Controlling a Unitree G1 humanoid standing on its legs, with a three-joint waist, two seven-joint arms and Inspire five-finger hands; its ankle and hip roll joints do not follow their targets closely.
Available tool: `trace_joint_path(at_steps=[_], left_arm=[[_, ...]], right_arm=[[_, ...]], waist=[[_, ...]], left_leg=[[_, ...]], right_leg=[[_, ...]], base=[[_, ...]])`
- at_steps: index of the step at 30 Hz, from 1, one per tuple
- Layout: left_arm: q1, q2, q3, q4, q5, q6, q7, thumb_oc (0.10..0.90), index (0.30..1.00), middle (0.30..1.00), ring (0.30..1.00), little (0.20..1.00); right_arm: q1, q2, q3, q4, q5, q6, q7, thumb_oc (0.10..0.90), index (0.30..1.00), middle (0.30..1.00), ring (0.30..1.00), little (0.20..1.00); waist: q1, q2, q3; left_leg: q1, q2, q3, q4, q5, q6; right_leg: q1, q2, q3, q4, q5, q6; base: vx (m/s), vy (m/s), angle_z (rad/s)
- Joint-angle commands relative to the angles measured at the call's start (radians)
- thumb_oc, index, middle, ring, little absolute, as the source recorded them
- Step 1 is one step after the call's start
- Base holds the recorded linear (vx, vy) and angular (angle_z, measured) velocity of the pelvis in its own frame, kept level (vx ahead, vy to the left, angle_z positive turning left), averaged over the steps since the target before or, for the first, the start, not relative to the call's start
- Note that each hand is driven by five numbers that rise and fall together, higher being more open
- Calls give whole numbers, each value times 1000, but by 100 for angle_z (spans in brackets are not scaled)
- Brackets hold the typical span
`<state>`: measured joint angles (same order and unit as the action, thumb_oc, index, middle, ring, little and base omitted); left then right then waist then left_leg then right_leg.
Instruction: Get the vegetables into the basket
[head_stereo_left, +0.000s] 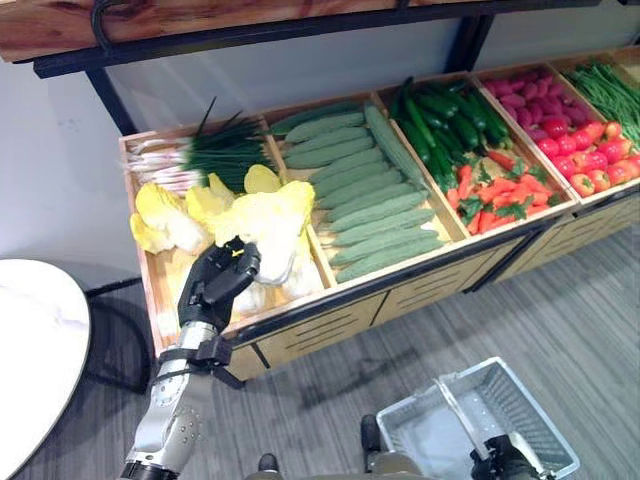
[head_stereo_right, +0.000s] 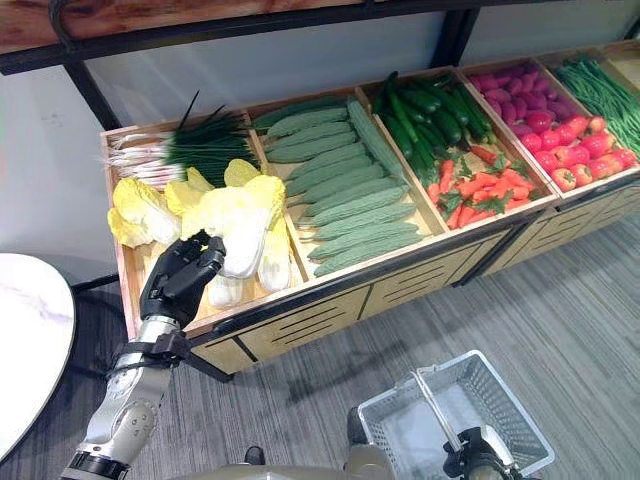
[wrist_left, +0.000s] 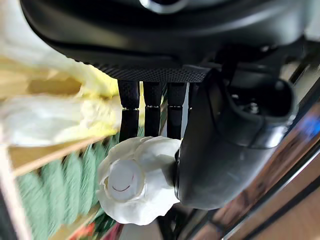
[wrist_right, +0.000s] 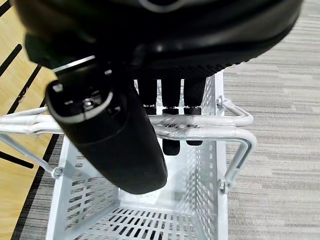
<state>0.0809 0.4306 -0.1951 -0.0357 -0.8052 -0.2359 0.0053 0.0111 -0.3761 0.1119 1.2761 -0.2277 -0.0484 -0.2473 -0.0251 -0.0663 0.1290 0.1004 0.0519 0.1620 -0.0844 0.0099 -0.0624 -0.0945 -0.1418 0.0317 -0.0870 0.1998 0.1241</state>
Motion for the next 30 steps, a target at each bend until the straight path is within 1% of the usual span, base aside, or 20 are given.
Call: trace_joint_path(at_steps=[1, 3, 4, 5, 6, 7, 8, 9, 10, 11, 12, 14, 15, 16, 18, 22, 23, 27, 29, 30], left_arm=[[-111, 54, 35, -139, 13, -95, -68, 400, 300, 300, 300, 300], [-124, 69, 29, -134, 21, -100, -69, 400, 300, 300, 300, 300], [-125, 73, 30, -136, 28, -97, -66, 400, 300, 300, 300, 300], [-126, 73, 31, -136, 28, -97, -66, 400, 300, 300, 300, 300], [-130, 80, 23, -133, 32, -93, -66, 400, 300, 300, 300, 300], [-134, 79, 21, -132, 30, -89, -67, 400, 300, 300, 300, 300], [-134, 79, 21, -132, 30, -89, -67, 400, 300, 300, 300, 300], [-133, 78, 26, -145, 31, -85, -65, 400, 300, 300, 300, 300], [-133, 78, 26, -145, 31, -85, -65, 400, 300, 300, 300, 300], [-130, 77, 34, -150, 31, -81, -66, 400, 300, 300, 300, 300], [-117, 91, 46, -166, 24, -79, -91, 400, 300, 300, 300, 300], [-112, 92, 52, -171, 23, -74, -104, 400, 300, 300, 300, 300], [-109, 89, 49, -169, 18, -69, -111, 400, 300, 300, 300, 300], [-109, 89, 48, -169, 18, -69, -112, 400, 300, 300, 300, 300], [-111, 76, 36, -166, 7, -70, -113, 400, 300, 300, 300, 300], [-113, 66, 32, -164, 1, -68, -112, 400, 300, 300, 300, 300], [-116, 56, 28, -161, -1, -70, -102, 400, 300, 300, 300, 300], [-136, 32, 7, -151, -18, -71, -95, 400, 300, 300, 300, 300], [-152, 25, -8, -143, -15, -69, -94, 400, 300, 300, 300, 300], [-153, 25, -9, -142, -15, -69, -94, 400, 300, 300, 300, 300]], right_arm=[[-28, -41, 12, 16, 14, -3, -21, 400, 300, 300, 300, 300], [-39, -43, 18, 10, 13, 0, -24, 400, 300, 300, 300, 300], [-40, -40, 21, 1, 14, -1, -25, 400, 300, 300, 300, 300], [-41, -40, 21, 1, 14, -1, -25, 400, 300, 300, 300, 300], [-39, -37, 19, -13, 22, -4, -30, 400, 300, 300, 300, 300], [-37, -39, 16, -5, 25, -5, -31, 400, 300, 300, 300, 300], [-38, -39, 16, -4, 25, -5, -31, 400, 300, 300, 300, 300], [-43, -40, 14, 9, 21, -1, -36, 400, 300, 300, 300, 300], [-42, -40, 14, 9, 21, -1, -36, 400, 300, 300, 300, 300], [-42, -40, 13, 14, 21, -1, -37, 400, 300, 300, 300, 300], [-44, -41, 16, 14, 18, -1, -41, 400, 300, 300, 300, 300], [-31, -39, 16, 6, 16, -2, -37, 400, 300, 300, 300, 300], [-29, -39, 15, 14, 19, 0, -34, 400, 300, 300, 300, 300], [-29, -39, 15, 14, 19, 0, -34, 400, 300, 300, 300, 300], [-16, -50, 0, 25, 22, 4, -38, 400, 300, 300, 300, 300], [-9, -62, -11, 30, 30, 7, -45, 400, 300, 300, 300, 300], [-8, -66, -15, 26, 38, 6, -52, 400, 300, 300, 300, 300], [-9, -88, -28, 5, 62, -2, -72, 400, 300, 300, 300, 300], [-8, -98, -23, -3, 62, -6, -73, 400, 300, 300, 300, 300], [-8, -99, -24, -3, 63, -6, -72, 400, 300, 300, 300, 300]], waist=[[-4, -76, 2], [-6, -76, 17], [-5, -72, 25], [-4, -74, 23], [4, -65, 28], [9, -55, 31], [8, -56, 29], [27, -33, 28], [27, -33, 29], [37, -28, 24], [47, -34, 0], [42, -37, -8], [39, -36, -13], [39, -35, -12], [19, -22, -10], [7, -8, -7], [-4, 4, -2], [-27, 36, 21], [-33, 47, 33], [-33, 48, 34]], left_leg=[[-75, -17, 11, 75, -57, 38], [-83, -18, 34, 91, -62, 43], [-81, -11, 45, 97, -66, 47], [-85, -13, 47, 96, -63, 47], [-91, 2, 79, 97, -59, 55], [-93, 9, 93, 97, -57, 57], [-96, 8, 93, 96, -54, 57], [-108, 26, 139, 101, -39, 61], [-107, 25, 138, 101, -39, 61], [-111, 33, 163, 96, -31, 62], [-86, 40, 212, 54, -26, 40], [-76, 46, 233, 49, -19, 31], [-74, 52, 239, 47, -13, 23], [-73, 54, 239, 46, -12, 22], [-72, 87, 254, 36, 22, -9], [-71, 109, 259, 29, 43, -27], [-75, 130, 262, 29, 60, -41], [-91, 166, 259, 53, 81, -65], [-102, 181, 257, 90, 84, -78], [-103, 182, 257, 93, 83, -79]], right_leg=[[-28, -131, 5, 43, 98, 133], [-63, -132, 27, 53, 130, 137], [-65, -126, 17, 60, 117, 130], [-70, -128, 20, 60, 119, 130], [-78, -135, -50, 114, 74, 108], [-68, -137, -100, 151, 39, 96], [-72, -138, -99, 151, 41, 95], [-43, -153, -227, 266, -37, 71], [-43, -154, -227, 268, -39, 71], [-31, -165, -269, 303, -52, 65], [14, -163, -313, 263, -68, 89], [28, -146, -326, 221, -92, 88], [36, -130, -324, 196, -109, 83], [38, -128, -325, 194, -109, 82], [49, -87, -329, 137, -135, 66], [48, -64, -319, 124, -147, 55], [42, -46, -312, 126, -159, 44], [23, -15, -303, 154, -189, 17], [28, -3, -300, 155, -198, 4], [28, -2, -300, 154, -198, 4]], base=[[-127, 185, -31], [-119, 92, -47], [-91, 45, -67], [-153, 60, -88], [-173, 72, -77], [-172, 71, -64], [-199, 130, -51], [-146, 94, -53], [-195, 113, -88], [-38, -67, -127], [-32, -98, -214], [27, -173, -156], [21, -143, -47], [35, -200, -31], [25, -274, -13], [-4, -184, -24], [-29, -204, -24], [-35, -204, -11], [-18, -162, -9], [-6, -169, -4]])
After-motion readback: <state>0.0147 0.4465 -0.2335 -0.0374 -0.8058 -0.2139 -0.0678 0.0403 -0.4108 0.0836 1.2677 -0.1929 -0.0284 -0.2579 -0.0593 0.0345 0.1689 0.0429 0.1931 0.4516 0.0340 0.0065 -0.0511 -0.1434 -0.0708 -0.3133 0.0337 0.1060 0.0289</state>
